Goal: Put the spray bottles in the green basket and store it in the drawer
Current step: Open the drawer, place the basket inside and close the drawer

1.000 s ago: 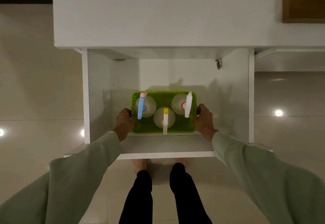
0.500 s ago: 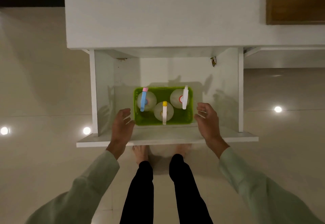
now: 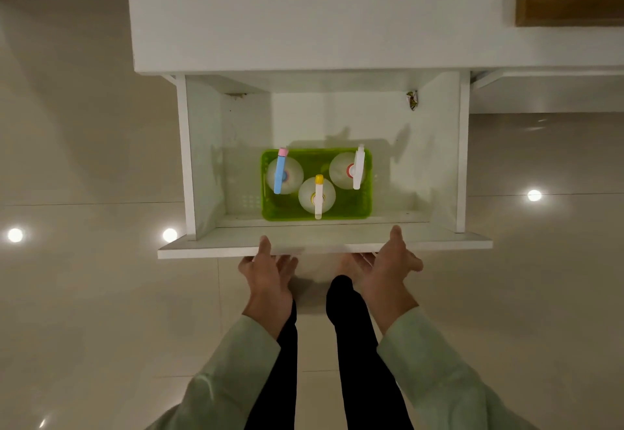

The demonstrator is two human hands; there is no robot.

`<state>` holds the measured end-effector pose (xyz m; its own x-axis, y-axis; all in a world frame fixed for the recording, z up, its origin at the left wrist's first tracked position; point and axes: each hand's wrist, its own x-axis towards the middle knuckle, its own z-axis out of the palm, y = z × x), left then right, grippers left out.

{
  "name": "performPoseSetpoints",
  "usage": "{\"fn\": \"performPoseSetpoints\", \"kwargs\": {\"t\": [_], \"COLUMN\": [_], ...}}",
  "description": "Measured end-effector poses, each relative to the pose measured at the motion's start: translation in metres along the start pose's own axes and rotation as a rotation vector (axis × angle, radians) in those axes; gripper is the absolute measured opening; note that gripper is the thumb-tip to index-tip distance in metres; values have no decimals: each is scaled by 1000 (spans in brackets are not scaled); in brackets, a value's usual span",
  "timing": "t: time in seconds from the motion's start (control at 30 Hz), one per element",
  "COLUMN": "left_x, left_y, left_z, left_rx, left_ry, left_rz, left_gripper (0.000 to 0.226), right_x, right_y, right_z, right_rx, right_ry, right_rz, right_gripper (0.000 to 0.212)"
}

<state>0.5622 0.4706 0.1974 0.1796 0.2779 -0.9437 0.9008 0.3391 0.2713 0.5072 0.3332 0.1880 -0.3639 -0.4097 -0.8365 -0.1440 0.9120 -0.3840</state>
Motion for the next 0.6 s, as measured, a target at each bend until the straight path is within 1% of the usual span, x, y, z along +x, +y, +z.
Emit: {"fn": "performPoseSetpoints", "kwargs": {"t": [0.07, 0.13, 0.2, 0.3, 0.4, 0.5, 0.6], "left_x": [5, 11, 12, 13, 15, 14, 14], "left_y": [7, 12, 15, 20, 29, 42, 56], "left_z": [6, 9, 13, 21, 35, 49, 65], "left_rx": [-11, -9, -13, -19, -11, 31, 83], "left_ry": [-27, -7, -6, -25, -18, -23, -43], "left_rz": [-20, -31, -29, -12, 18, 34, 72], "left_gripper": [45, 45, 43, 42, 40, 40, 30], "right_x": [2, 4, 7, 10, 8, 4, 1], "right_y": [-7, -12, -16, -22, -31, -40, -52], "right_z": [4, 4, 3, 8, 24, 41, 58], "right_rx": [69, 113, 105, 84, 51, 56, 79], "right_ry": [21, -26, -115, -182, -194, -196, -238], "right_rz": [88, 163, 191, 182, 151, 121, 86], "right_gripper": [51, 54, 47, 32, 38, 40, 41]}}
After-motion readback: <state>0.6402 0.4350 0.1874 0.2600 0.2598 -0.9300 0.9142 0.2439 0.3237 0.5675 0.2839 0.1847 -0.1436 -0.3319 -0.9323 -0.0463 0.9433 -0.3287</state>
